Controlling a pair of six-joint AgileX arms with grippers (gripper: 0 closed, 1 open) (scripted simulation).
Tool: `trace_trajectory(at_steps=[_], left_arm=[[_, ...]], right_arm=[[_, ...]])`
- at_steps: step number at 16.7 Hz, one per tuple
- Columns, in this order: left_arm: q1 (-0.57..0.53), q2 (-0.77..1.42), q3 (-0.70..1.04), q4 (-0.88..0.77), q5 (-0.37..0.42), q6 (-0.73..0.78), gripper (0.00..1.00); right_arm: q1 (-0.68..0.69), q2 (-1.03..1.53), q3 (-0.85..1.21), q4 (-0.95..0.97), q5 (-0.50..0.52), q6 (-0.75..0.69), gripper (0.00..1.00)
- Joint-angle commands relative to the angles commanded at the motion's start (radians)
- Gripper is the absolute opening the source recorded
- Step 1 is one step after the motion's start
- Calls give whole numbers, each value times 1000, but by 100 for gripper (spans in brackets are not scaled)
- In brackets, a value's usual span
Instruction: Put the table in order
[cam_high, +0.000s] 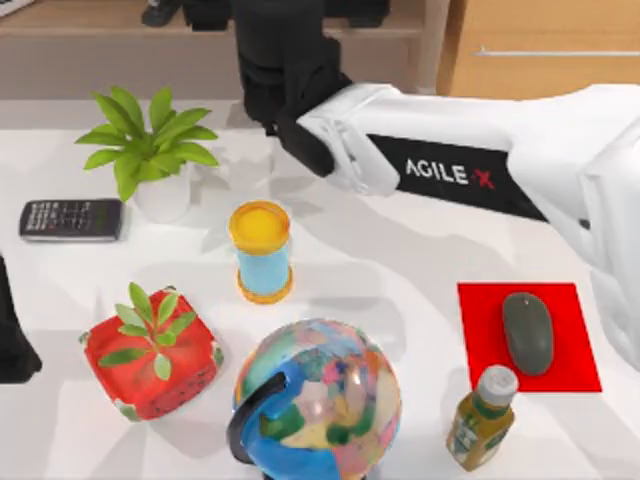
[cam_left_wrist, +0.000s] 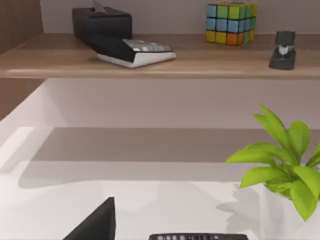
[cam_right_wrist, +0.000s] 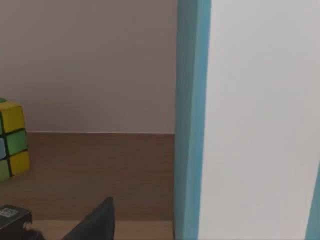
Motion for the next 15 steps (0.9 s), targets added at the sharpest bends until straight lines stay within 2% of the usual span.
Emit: trace_trajectory(at_steps=[13, 15], left_arm=[[0, 0, 0, 0, 0, 0, 100], [0, 0, 0, 0, 0, 0, 100]], right_arm=[[-26, 64, 118, -53, -25, -1, 100], [-26, 64, 118, -53, -25, -1, 85]])
